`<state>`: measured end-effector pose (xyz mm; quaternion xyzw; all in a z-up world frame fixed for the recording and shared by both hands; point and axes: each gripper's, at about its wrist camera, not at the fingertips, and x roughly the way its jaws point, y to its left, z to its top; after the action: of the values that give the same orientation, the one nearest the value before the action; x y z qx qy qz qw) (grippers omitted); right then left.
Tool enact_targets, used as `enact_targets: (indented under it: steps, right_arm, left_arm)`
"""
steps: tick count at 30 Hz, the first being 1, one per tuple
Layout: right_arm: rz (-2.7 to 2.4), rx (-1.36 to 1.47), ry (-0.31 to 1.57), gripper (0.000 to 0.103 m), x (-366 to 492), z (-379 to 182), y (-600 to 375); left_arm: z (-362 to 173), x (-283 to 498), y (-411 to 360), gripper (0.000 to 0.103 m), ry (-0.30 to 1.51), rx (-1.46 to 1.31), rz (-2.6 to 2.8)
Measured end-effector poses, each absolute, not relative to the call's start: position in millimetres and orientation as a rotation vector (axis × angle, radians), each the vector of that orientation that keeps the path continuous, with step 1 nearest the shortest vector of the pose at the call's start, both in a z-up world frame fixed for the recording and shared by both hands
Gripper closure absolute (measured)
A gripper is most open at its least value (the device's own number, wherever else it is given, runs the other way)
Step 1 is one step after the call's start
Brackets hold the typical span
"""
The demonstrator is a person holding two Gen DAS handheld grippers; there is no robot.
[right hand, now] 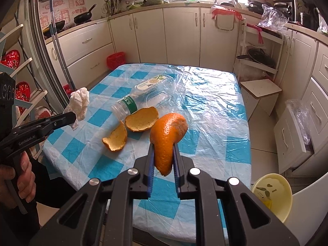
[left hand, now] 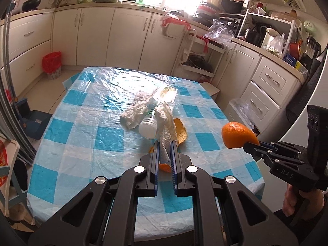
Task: Collect trash
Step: 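Lift the orange with the right tool while the left tool lifts the tissue, then carry the orange and tissue over the yellow bin with both tools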
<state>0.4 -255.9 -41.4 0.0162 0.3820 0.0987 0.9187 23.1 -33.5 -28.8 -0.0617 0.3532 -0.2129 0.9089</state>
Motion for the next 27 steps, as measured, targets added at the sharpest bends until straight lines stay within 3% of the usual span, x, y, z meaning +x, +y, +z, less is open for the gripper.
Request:
enact_targets:
  steps: [14,27]
  right_arm:
    - [0.100,0.119,0.768,0.086,-28,-48,-325]
    - [-0.139,0.321,0.896,0.085,-46,-80,-440]
  left_arm:
    - [-25,11,-129,0.093,0.741,-0.060,-0.616]
    - [-46,-7,-263,0.093,0.813,0.031,-0.793]
